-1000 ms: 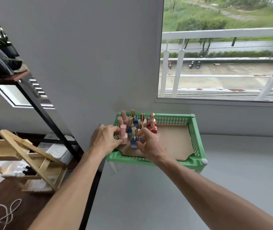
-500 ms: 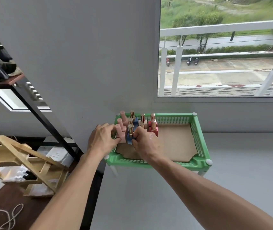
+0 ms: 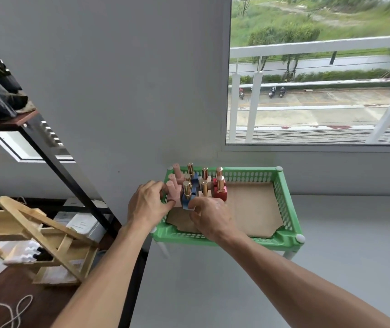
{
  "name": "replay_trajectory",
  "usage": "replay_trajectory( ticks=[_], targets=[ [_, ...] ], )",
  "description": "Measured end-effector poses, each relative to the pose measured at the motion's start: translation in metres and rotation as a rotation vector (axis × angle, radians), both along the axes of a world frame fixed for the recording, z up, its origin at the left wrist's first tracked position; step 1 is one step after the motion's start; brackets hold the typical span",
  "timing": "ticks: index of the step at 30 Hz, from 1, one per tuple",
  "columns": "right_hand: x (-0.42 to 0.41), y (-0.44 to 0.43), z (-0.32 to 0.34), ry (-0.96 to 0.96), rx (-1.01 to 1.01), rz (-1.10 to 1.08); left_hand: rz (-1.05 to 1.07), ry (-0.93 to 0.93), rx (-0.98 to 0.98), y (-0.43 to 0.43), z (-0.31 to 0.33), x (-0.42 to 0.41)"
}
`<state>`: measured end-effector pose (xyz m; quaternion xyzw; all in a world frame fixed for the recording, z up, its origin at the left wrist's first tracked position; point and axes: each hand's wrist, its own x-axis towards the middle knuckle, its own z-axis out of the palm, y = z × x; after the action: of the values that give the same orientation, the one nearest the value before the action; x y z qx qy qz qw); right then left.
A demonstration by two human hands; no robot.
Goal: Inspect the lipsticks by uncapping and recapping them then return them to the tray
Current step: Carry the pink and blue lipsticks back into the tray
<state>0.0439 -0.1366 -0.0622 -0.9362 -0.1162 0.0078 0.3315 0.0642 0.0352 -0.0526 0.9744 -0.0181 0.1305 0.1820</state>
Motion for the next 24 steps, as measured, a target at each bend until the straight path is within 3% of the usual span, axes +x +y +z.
replay_trajectory(
  ticks=[13,24],
  targets=[
    [-0.004,-0.003,0.007,-0.023,-0.039,0.044,0.011,-0.008,0.008,0.002,0.002,-0.006],
    [-0.065,-0.077,0.040,-0.107,0.062,-0.018,0.029,-0.066,-0.151,-0.042,0.038,-0.075]
  ],
)
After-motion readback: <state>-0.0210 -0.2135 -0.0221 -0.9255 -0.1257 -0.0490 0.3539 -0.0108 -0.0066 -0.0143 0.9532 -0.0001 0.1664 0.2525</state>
